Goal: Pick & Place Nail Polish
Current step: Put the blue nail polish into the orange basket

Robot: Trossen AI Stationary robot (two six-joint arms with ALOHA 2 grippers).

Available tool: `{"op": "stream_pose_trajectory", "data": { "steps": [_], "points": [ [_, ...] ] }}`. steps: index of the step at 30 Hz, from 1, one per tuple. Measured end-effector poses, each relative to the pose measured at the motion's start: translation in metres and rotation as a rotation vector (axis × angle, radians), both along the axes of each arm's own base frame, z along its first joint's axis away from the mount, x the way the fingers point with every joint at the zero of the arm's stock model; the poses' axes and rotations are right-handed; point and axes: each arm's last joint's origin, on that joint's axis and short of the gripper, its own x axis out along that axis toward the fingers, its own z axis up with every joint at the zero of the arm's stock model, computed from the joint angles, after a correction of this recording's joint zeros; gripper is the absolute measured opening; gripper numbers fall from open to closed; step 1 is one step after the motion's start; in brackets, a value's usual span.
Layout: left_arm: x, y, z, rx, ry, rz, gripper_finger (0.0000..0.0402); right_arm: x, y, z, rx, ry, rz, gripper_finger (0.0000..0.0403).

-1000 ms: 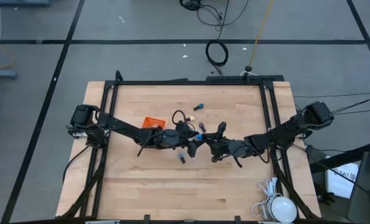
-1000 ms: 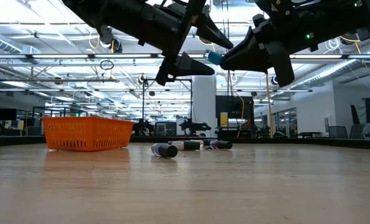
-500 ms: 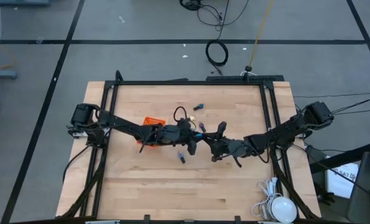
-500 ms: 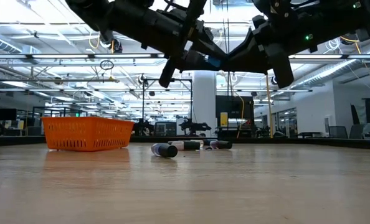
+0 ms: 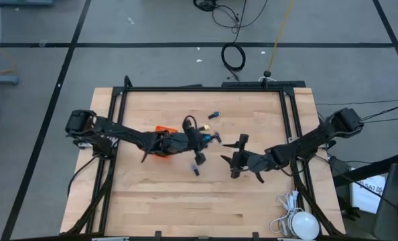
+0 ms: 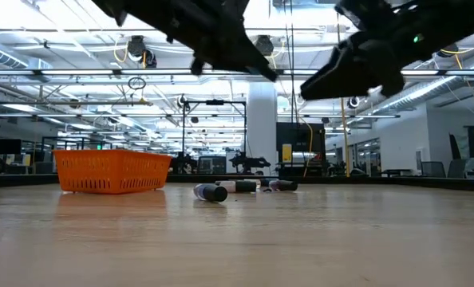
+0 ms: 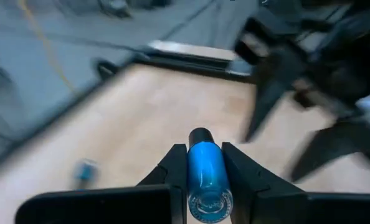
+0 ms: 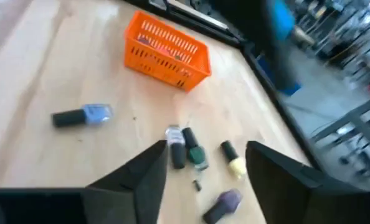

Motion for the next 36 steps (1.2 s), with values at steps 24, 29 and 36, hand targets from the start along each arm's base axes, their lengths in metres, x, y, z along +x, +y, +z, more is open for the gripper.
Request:
{"op": "stream_pose_trajectory", "data": {
  "steps": [24, 29, 36],
  "points": [
    [-0.041, -0.042, -0.022, 0.401, 0.326, 0.326, 0.0052, -0.016, -0.023, 0.009, 0.116, 0.038, -0.138, 0.0191],
    [-0.040, -0.018, -0.047, 0.186, 0.227, 0.212, 0.0052, -0.016, -0.023, 0.009, 0.114, 0.042, -0.138, 0.0190],
    [-0.047, 0.006, -0.044, -0.011, -0.280, -0.097, 0.0052, -0.019, -0.023, 0.005, 0.123, 0.049, -0.141, 0.0185]
  ]
}}
